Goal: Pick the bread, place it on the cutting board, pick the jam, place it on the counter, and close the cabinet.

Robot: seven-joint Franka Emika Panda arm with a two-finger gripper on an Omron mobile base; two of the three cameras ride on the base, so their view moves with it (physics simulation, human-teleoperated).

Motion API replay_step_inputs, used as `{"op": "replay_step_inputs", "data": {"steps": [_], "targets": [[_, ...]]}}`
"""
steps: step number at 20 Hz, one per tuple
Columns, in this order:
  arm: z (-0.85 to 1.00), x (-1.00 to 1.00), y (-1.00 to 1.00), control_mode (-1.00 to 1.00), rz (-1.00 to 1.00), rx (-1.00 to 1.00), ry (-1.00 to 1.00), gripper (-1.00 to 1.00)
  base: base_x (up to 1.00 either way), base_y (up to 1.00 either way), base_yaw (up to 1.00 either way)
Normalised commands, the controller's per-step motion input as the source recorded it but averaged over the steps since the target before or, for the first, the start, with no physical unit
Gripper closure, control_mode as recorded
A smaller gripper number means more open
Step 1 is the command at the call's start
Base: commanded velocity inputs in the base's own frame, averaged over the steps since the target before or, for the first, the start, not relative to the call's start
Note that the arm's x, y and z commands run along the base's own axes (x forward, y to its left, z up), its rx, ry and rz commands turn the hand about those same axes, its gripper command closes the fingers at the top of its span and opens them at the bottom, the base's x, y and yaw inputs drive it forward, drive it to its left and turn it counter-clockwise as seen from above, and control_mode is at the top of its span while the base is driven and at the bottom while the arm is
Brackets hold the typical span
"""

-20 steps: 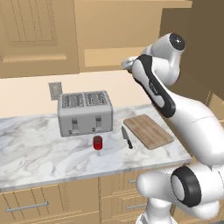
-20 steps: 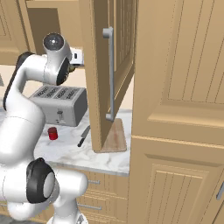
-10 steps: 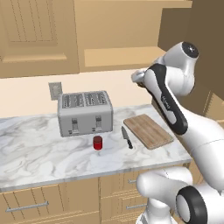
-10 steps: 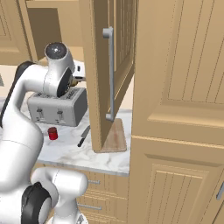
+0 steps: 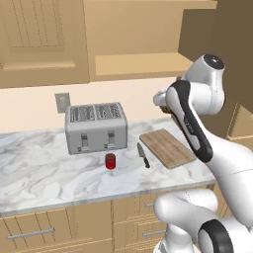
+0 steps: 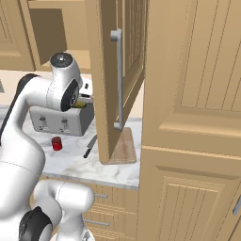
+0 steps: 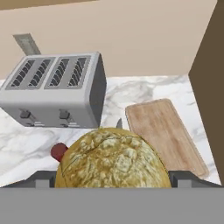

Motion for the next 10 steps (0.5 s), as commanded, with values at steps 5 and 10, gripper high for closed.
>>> {"op": "replay_step_inputs", "data": {"steps": [5,10], "targets": [[-0.44,-0.02,-0.11,-1.00,-0.12,0.00,0.17,1.00,0.00,0.00,0.00],[-0.57,0.01,-0.04,-1.00,-0.07,0.00,0.14,1.00,0.00,0.00,0.00]]}}
